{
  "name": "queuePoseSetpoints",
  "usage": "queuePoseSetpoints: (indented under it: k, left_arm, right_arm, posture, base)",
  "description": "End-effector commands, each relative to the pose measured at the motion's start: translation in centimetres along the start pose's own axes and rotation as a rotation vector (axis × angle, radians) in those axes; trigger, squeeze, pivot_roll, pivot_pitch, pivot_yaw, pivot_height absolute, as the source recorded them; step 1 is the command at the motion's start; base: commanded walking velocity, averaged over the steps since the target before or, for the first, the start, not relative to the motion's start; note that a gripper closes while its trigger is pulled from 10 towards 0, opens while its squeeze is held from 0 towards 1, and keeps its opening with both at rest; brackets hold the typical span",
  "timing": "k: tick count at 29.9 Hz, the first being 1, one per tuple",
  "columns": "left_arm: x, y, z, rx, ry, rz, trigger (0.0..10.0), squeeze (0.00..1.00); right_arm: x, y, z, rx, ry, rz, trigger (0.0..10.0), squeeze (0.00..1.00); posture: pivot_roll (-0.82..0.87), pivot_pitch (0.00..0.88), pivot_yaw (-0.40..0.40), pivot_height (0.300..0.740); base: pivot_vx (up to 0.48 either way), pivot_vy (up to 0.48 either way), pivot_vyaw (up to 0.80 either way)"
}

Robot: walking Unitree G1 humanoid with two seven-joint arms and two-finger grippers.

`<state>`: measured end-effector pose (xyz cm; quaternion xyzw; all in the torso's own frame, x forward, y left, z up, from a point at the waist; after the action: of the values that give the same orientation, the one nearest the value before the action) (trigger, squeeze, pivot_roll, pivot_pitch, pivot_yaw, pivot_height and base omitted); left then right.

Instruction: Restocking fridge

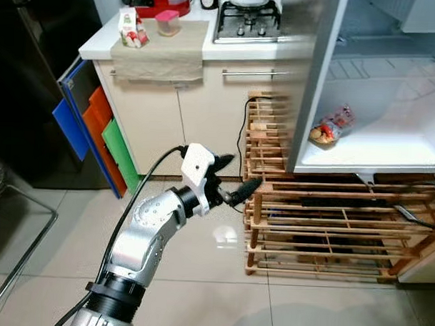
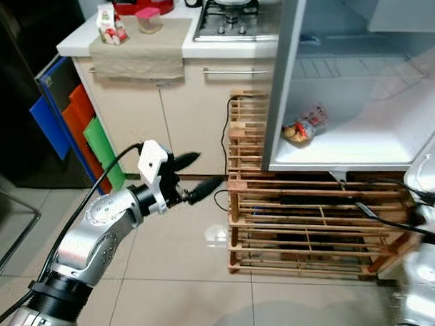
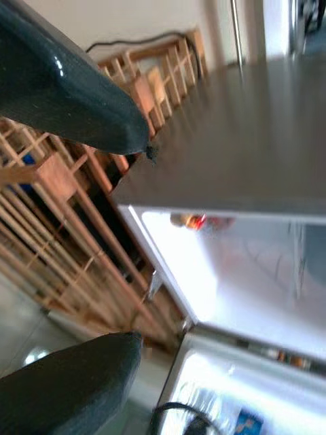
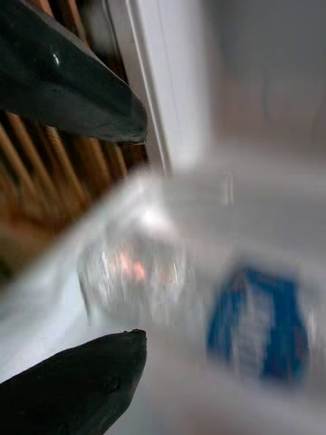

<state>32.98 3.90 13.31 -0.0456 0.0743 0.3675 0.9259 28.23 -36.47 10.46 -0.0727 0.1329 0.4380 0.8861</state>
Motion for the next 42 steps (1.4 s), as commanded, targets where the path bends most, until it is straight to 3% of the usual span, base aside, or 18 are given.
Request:
queuePoseSetpoints:
  k: [1, 4, 5, 6, 9, 11, 12, 13, 15, 16, 17, 20, 27, 34, 42]
  left_arm:
    - [1.3, 0.4, 0.1, -0.005, -0.011, 0.068, 10.0, 0.00]
    - [2.1, 0.7, 0.2, -0.020, 0.003, 0.112, 10.0, 0.00]
    - [2.7, 0.9, 0.3, -0.027, 0.003, 0.152, 10.0, 0.00]
    - [2.7, 0.9, 0.3, -0.027, 0.003, 0.152, 10.0, 0.00]
    - [4.5, 1.6, 0.1, -0.038, 0.000, 0.283, 10.0, 0.00]
    - [6.0, 2.8, -0.3, -0.033, -0.007, 0.407, 10.0, 0.00]
    - [6.0, 2.8, -0.3, -0.033, -0.007, 0.407, 10.0, 0.00]
    - [7.9, 4.5, -0.8, -0.026, -0.007, 0.563, 10.0, 0.00]
    - [8.8, 5.6, -1.1, -0.023, -0.020, 0.642, 10.0, 0.00]
    - [8.8, 5.6, -1.1, -0.023, -0.020, 0.642, 10.0, 0.00]
    - [9.0, 6.1, -1.1, -0.017, -0.050, 0.673, 10.0, 0.00]
    - [9.1, 5.5, -0.3, -0.041, -0.078, 0.680, 10.0, 0.00]
    - [9.2, 4.5, 1.6, -0.085, -0.127, 0.646, 10.0, 0.00]
    - [8.5, 3.8, 0.4, -0.056, -0.102, 0.610, 10.0, 0.00]
    - [8.4, 3.8, 1.2, -0.089, -0.107, 0.609, 10.0, 0.00]
  right_arm:
    - [2.5, 0.9, 0.4, -0.022, -0.050, 0.085, 10.0, 0.00]
    - [4.9, 1.8, 0.4, -0.017, -0.104, 0.163, 10.0, 0.00]
    - [6.4, 2.4, 0.8, -0.029, -0.137, 0.224, 10.0, 0.00]
    - [6.4, 2.4, 0.8, -0.029, -0.137, 0.224, 10.0, 0.00]
    - [11.0, 4.8, 2.5, -0.081, -0.225, 0.413, 10.0, 0.00]
    - [13.0, 5.7, 2.9, -0.082, -0.250, 0.486, 10.0, 0.00]
    - [13.0, 5.7, 2.9, -0.082, -0.250, 0.486, 10.0, 0.00]
    - [14.5, 6.1, 3.2, -0.083, -0.267, 0.534, 10.0, 0.00]
    - [15.6, 6.2, 3.6, -0.086, -0.276, 0.566, 10.0, 0.00]
    - [15.6, 6.2, 3.6, -0.086, -0.276, 0.566, 10.0, 0.00]
    - [16.6, 6.4, 4.1, -0.090, -0.286, 0.599, 10.0, 0.00]
    - [18.2, 6.7, 4.4, -0.089, -0.276, 0.657, 10.0, 0.00]
    - [18.9, 6.5, 3.8, -0.053, -0.238, 0.670, 10.0, 0.00]
    - [18.9, 6.7, 4.3, -0.090, -0.260, 0.672, 10.0, 0.00]
    - [18.8, 6.6, 4.2, -0.091, -0.261, 0.668, 10.0, 0.00]
  posture:
    - [-0.11, 0.000, 0.085, 0.740]
    - [-0.11, 0.000, 0.084, 0.740]
    - [-0.11, 0.000, 0.084, 0.740]
    - [-0.11, 0.000, 0.084, 0.740]
    - [-0.09, 0.000, 0.077, 0.740]
    - [-0.08, 0.000, 0.070, 0.740]
    - [-0.08, 0.000, 0.070, 0.740]
    - [-0.07, 0.000, 0.067, 0.740]
    - [-0.06, 0.000, 0.062, 0.740]
    - [-0.06, 0.000, 0.062, 0.740]
    - [-0.06, 0.000, 0.054, 0.740]
    - [-0.03, 0.000, 0.029, 0.740]
    - [-0.03, 0.000, 0.025, 0.740]
    - [-0.05, 0.000, 0.040, 0.740]
    - [-0.04, 0.000, 0.042, 0.740]
  base:
    - [0.000, 0.000, 0.00]
    - [0.000, 0.000, 0.00]
    - [0.000, 0.000, 0.00]
    - [0.000, 0.000, 0.00]
    - [0.000, 0.000, 0.00]
    - [0.000, 0.000, 0.00]
    - [0.000, 0.000, 0.00]
    - [0.000, 0.000, 0.67]
    - [0.137, 0.000, 0.65]
    - [0.274, 0.000, 0.64]
    - [0.450, 0.000, 0.61]
    - [0.480, 0.000, 0.56]
    - [0.480, 0.000, 0.23]
    - [0.480, 0.000, 0.00]
    - [0.480, 0.000, 0.00]
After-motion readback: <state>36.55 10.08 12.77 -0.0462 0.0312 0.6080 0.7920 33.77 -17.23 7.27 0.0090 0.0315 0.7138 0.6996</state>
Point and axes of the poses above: a point about 5 cm out from each wrist's last joint towards the gripper, its own y axis pointing back from the gripper into the wrist, its own z axis along the axis of the wrist's last joint, x = y × z, the point moved 5 cm from there along -y, pointing out of the wrist towards the gripper, and after that the axes turned 4 degrees about y, right-handed, at the moved point
